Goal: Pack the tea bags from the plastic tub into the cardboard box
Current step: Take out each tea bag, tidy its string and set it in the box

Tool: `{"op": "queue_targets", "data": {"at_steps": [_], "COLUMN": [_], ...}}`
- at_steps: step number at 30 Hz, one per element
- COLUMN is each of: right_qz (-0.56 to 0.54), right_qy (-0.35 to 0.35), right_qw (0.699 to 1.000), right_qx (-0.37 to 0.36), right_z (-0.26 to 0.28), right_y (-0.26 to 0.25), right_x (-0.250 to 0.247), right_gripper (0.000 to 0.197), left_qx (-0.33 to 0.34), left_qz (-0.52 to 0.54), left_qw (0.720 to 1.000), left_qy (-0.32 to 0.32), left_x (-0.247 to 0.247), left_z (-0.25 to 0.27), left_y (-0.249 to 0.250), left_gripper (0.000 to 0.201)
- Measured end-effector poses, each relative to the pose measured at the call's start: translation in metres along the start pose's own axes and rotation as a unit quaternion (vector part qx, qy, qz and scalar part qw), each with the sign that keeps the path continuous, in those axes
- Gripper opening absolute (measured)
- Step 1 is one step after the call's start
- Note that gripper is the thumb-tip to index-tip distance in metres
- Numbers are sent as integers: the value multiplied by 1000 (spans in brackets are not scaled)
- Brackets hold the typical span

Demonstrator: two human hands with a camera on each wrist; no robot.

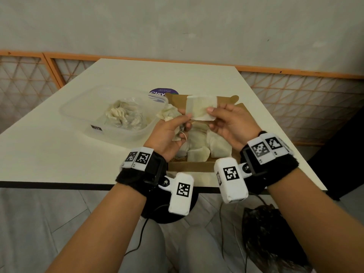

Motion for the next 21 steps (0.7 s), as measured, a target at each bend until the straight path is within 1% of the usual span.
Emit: {"op": "queue_targets", "data": {"at_steps": [1,2,3,5,6,7,8,9,10,11,12,13,14,15,16,17,18,19,20,21], "right_qz": [33,83,142,263,310,350,374,383,376,363,357,375,428,506,581,634,667,687,695,691], "right_qy": [3,4,2,-17,-30,-39,-49,-52,-50,-33,-3,42,90,124,129,107,79,62,60,62], "right_qw": [999,996,989,963,949,935,925,922,925,930,933,925,899,853,804,764,736,718,709,712], "right_qx": [-15,-31,-44,-50,-46,-43,-41,-38,-37,-36,-40,-43,-37,-21,15,54,80,94,100,104], "right_z": [1,2,2,4,4,5,6,6,6,7,9,11,15,17,19,21,23,23,22,20], "right_y": [-8,-15,-20,-24,-24,-25,-26,-28,-32,-36,-40,-42,-41,-34,-19,1,19,34,43,46], "right_x": [-2,-2,-1,6,11,16,21,24,24,21,16,8,2,-3,-4,-3,0,1,0,-2], "right_gripper": [13,16,19,24,25,26,27,27,27,26,22,15,9,22,38,47,47,44,42,39], "left_qx": [1,4,6,7,5,5,4,7,11,17,25,32,38,43,48,52,53,53,55,59], "left_qz": [-3,-11,-27,-78,-109,-140,-164,-181,-189,-189,-183,-172,-158,-143,-128,-117,-113,-114,-118,-120], "left_qw": [1000,1000,999,996,993,988,984,981,979,980,981,984,986,989,990,992,992,992,991,991], "left_qy": [-6,-13,-16,-29,-46,-63,-72,-73,-69,-61,-51,-42,-32,-25,-20,-15,-9,-4,-1,2], "left_x": [1,3,4,6,9,12,14,14,13,12,10,8,6,5,4,4,3,2,2,1], "left_z": [0,1,2,3,4,5,5,5,5,4,2,1,0,0,-1,-1,-2,-2,-2,-2], "left_y": [1,2,3,3,2,1,0,-1,-2,-2,-2,0,1,2,4,5,5,5,5,6], "left_gripper": [10,10,17,28,26,17,10,9,9,10,11,11,11,10,10,11,15,18,19,19]}}
Point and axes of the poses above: each hand's wrist, its own z-axis away from the middle knuckle, its own x-axis out of the palm, y = z × x, the point moved 9 cm from there along -z, towards the middle knuckle, and after that the axes turned 14 degrees about x, right-handed, at the moved point
